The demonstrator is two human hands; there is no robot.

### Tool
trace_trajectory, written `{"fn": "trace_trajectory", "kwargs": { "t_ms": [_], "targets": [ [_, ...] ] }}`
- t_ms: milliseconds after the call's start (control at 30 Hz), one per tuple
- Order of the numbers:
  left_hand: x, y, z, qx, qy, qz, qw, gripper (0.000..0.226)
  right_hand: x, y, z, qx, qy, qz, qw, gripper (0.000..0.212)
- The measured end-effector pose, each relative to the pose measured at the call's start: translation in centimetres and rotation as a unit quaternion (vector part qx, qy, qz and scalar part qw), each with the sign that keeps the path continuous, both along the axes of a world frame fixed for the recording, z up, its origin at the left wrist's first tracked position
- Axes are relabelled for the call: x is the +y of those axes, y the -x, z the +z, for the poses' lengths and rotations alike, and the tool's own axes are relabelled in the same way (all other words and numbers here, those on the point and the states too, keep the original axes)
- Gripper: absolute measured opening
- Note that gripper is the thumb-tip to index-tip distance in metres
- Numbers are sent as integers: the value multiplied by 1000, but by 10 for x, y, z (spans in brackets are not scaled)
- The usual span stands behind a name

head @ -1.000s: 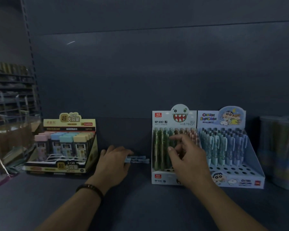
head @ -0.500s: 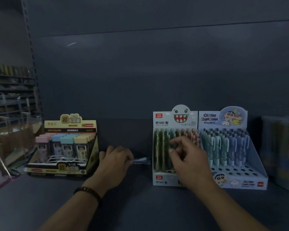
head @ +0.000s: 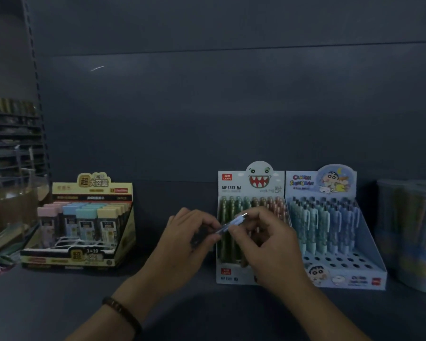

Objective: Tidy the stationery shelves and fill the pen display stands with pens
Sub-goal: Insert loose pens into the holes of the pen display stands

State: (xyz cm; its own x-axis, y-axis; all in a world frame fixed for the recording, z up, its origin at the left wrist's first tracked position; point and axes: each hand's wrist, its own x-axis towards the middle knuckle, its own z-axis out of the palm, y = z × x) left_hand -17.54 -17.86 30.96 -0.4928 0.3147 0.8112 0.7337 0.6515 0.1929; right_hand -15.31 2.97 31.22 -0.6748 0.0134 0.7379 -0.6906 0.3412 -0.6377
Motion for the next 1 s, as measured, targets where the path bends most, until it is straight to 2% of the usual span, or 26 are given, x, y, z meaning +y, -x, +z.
{"fn": "trace_trajectory", "kwargs": {
  "t_ms": [100,333,400,500,633,700,800,1000],
  "targets": [
    [1,-1,0,22,-4,0,1000,27,0,2,1,7,23,8,1000,4],
    [24,-11,8,89,-40,9,995,20,0,-5,14,15,128,19,991,11],
    [43,-16,10,77,-58,-2,995,20,11,-11,26,24,151,14,988,10],
    [76,-24,14,72,-101,-10,992,19,34,-24,40,18,138,20,990,13],
    [128,-35,28,88,-111,-11,990,19,81,-36,52,39,131,6,991,20],
    [152,-41,34,66,-91,-24,993,19,112,-35,58,69,111,-50,990,29],
    [185,-48,30,38,-7,-25,999,20,158,-28,61,107,72,-155,980,39],
    [227,-38,-2,18,137,17,990,16,211,-7,38,154,25,-243,957,36]
  ]
}}
